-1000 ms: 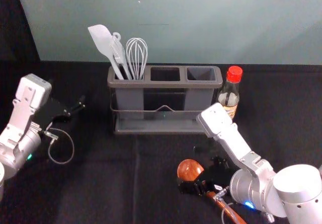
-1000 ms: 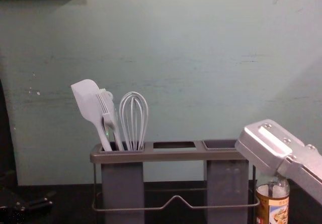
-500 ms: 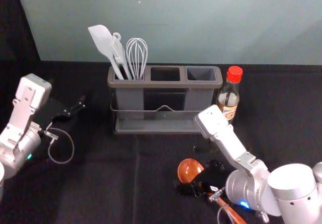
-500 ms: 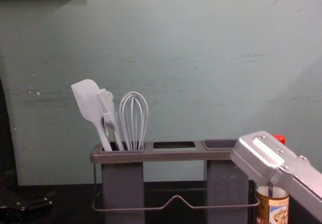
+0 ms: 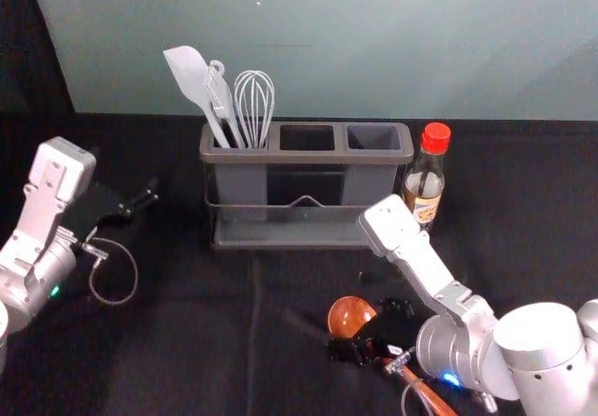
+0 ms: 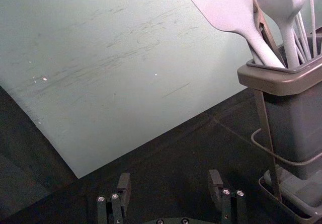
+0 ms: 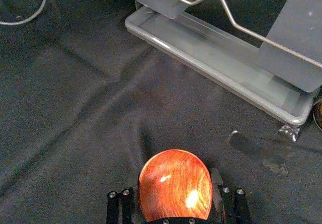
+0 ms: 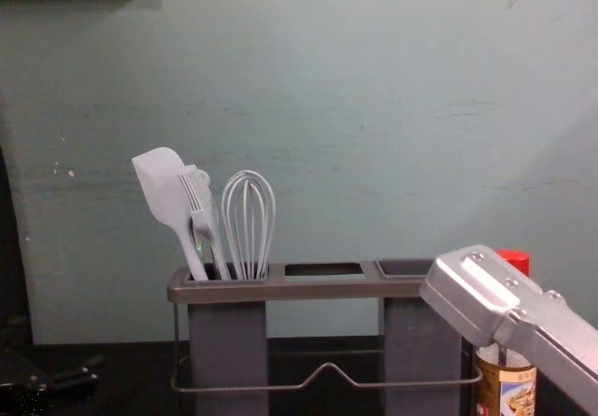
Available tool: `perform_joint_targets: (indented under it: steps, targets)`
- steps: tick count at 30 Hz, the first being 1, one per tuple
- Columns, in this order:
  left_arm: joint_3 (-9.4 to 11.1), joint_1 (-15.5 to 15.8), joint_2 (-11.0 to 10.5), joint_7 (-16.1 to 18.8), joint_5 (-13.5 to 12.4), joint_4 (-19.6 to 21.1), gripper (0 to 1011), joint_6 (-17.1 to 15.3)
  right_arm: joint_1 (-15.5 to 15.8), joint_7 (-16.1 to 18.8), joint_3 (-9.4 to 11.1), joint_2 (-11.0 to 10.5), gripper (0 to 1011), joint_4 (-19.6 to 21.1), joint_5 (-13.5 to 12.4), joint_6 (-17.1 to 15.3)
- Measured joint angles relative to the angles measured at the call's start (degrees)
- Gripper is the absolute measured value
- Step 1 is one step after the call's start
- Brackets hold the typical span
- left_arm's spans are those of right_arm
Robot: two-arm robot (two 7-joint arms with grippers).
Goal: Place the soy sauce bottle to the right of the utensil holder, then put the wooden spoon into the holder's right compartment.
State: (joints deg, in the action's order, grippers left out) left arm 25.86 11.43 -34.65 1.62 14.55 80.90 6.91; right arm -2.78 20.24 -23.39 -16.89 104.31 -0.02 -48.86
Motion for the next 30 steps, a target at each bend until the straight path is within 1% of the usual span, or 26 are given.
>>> perform_joint_targets:
  steps: [4, 14, 17, 21, 22, 24, 25, 28, 29, 30]
  targets:
    - [0.00, 0.00, 0.00, 0.00, 0.00, 0.00, 1005, 0.00, 0.34, 0.17, 0.34, -0.08, 839, 1.03, 0.51, -0.14]
    - [0.00, 0.00, 0.00, 0.00, 0.00, 0.00, 1005, 0.00, 1.55, 1.13, 1.97, -1.01, 839, 5.27, 1.52, -0.31]
    - [0.00, 0.00, 0.00, 0.00, 0.00, 0.00, 1005, 0.00, 2.35, 1.71, 2.79, -1.31, 839, 6.75, 1.54, 0.68]
    - [0.00, 0.00, 0.00, 0.00, 0.00, 0.00, 1005, 0.00, 4.61, 2.18, 3.84, -2.25, 839, 8.95, 1.57, 5.82]
    - [0.00, 0.00, 0.00, 0.00, 0.00, 0.00, 1005, 0.00, 5.99, 2.29, 4.54, -2.66, 839, 9.76, 1.49, 9.23]
    - [0.00, 0.00, 0.00, 0.00, 0.00, 0.00, 1005, 0.00, 7.59, 2.29, 5.31, -3.04, 839, 10.45, 1.24, 12.99]
    - [0.00, 0.00, 0.00, 0.00, 0.00, 0.00, 1005, 0.00, 9.11, 2.25, 6.08, -3.46, 839, 10.92, 0.79, 17.03]
    - [0.00, 0.00, 0.00, 0.00, -0.01, 0.00, 1005, 0.00, 11.54, 1.84, 7.38, -4.06, 839, 11.27, -0.33, 24.13]
    - [0.00, 0.00, 0.00, 0.00, 0.00, 0.00, 1005, 0.00, 13.10, 1.23, 8.10, -4.28, 839, 11.27, -0.97, 29.49]
    - [0.00, 0.00, 0.00, 0.00, 0.00, 0.00, 1005, 0.00, 13.88, 0.82, 8.47, -4.35, 839, 11.26, -1.20, 31.85]
